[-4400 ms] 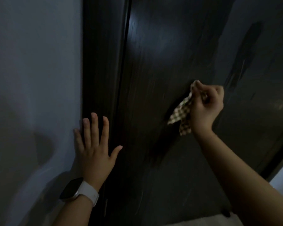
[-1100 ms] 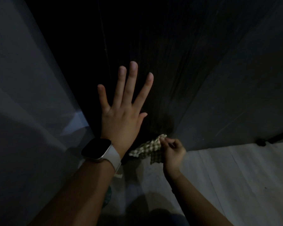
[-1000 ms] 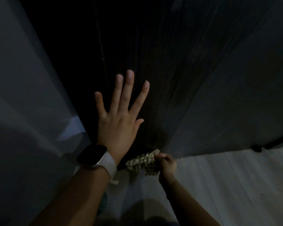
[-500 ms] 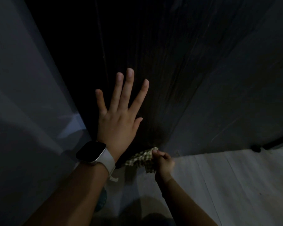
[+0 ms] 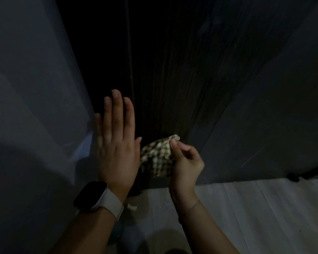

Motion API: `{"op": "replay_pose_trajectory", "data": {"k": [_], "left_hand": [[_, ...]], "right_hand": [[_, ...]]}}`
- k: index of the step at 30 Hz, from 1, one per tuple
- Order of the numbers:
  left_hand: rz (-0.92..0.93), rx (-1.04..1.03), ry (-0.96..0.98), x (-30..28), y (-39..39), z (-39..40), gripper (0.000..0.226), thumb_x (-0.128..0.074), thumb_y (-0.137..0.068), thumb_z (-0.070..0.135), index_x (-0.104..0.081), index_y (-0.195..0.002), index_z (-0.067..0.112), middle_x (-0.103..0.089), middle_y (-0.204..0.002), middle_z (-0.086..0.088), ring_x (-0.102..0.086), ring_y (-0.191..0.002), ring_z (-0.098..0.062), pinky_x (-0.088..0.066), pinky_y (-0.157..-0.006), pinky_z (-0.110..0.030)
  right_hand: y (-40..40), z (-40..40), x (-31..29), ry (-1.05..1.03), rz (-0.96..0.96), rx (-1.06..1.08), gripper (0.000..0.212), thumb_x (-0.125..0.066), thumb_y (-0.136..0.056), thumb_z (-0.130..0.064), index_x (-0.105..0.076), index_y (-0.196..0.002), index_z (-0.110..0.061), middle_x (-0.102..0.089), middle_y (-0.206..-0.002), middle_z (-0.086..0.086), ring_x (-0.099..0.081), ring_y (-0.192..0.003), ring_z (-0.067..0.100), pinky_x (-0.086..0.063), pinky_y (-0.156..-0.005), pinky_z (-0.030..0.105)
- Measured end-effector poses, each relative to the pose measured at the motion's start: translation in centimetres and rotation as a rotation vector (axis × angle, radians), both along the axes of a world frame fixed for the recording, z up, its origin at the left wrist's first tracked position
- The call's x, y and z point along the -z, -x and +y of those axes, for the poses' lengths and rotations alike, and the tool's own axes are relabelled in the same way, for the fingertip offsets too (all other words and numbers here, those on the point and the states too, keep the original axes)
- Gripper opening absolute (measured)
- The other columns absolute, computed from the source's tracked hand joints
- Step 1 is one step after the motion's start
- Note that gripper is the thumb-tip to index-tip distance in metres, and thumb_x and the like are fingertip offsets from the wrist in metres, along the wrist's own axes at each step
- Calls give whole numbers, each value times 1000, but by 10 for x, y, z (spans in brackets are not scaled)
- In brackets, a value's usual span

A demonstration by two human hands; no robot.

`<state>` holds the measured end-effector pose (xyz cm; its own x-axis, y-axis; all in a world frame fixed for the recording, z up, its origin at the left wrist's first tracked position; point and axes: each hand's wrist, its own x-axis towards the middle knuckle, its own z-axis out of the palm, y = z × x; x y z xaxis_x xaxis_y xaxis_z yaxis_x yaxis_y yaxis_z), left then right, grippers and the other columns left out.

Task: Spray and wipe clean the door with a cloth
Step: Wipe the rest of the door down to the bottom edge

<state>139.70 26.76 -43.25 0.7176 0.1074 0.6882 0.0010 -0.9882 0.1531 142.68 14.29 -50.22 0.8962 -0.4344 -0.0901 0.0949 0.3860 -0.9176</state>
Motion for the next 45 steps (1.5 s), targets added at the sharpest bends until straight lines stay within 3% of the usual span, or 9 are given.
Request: {"op": "replay_pose_trajectory", "data": {"k": [3, 6, 15, 21, 27, 33, 37, 41, 45], "left_hand": [[0, -10, -38, 0, -2, 3, 104, -70, -81, 25, 7, -150, 9, 2, -158, -11, 26, -144, -15, 9, -120, -37], [-1, -8, -30, 0, -2, 4, 104, -69, -82, 25, 7, -151, 9, 2, -158, -11, 25, -144, -16, 8, -120, -38], [0, 16, -12, 2, -2, 4, 99, -68, -83, 24, 1, -153, 12, 4, -159, -10, 24, -145, -17, 6, -120, -40], [-3, 21, 5, 3, 1, 2, 103, -68, -83, 21, 9, -151, 13, 4, -159, -11, 24, -145, -17, 2, -120, -43], [-16, -1, 8, 3, -5, -6, 112, -72, -81, 14, 16, -150, 10, 18, -159, -5, 25, -145, -21, 3, -120, -47], [-28, 52, 121, 3, -11, -24, 118, -75, -78, 40, 16, -152, 22, 10, -154, -24, 29, -142, -28, 17, -116, -50], [-37, 28, 114, 5, -22, -27, 116, -73, -76, 55, 11, -152, 30, 9, -151, -26, 24, -143, -35, 18, -111, -55], [-56, 16, 113, 11, -27, -21, 117, -73, -75, 57, 12, -151, 34, 7, -151, -21, 37, -139, -28, 19, -110, -55], [-53, 10, 82, 13, -29, -20, 113, -70, -77, 58, 12, -152, 33, 14, -151, -16, 39, -138, -29, 18, -109, -57]], "right_hand": [[8, 0, 34, 1, 198, -9, 16, -74, -81, -1, -67, -70, -10, -71, -68, 0, -66, -70, 10, -55, -67, 30], [16, -1, 63, 13, 338, -10, 13, -74, -81, -3, -67, -72, -9, -69, -72, 10, -64, -74, 26, -54, -70, 41], [5, 2, 16, 21, 104, 20, 15, -74, -80, 2, -68, -71, -9, -73, -75, 5, -69, -77, 13, -57, -75, 24], [13, -6, 34, 45, 241, 47, 19, -74, -80, 1, -65, -67, -10, -69, -71, 7, -66, -73, 18, -51, -72, 32], [-1, -8, -2, 30, 88, 52, 10, -73, -81, -1, -66, -75, -5, -71, -73, 7, -66, -72, 14, -55, -69, 26], [0, -39, -17, 28, 104, 81, 16, -69, -83, 3, -63, -73, -8, -67, -67, 4, -62, -66, 13, -51, -67, 29], [-9, -73, -85, 240, -98, 127, 13, -72, -83, -1, -66, -77, -11, -66, -73, 2, -62, -68, 7, -51, -66, 23], [-18, -86, -150, 289, -340, 113, 8, -72, -83, -1, -66, -81, -8, -69, -82, 7, -65, -80, 14, -55, -75, 26], [-20, -89, -111, 369, -315, 205, 16, -72, -83, -1, -65, -76, -14, -68, -77, -2, -64, -76, 5, -51, -72, 20]]}}
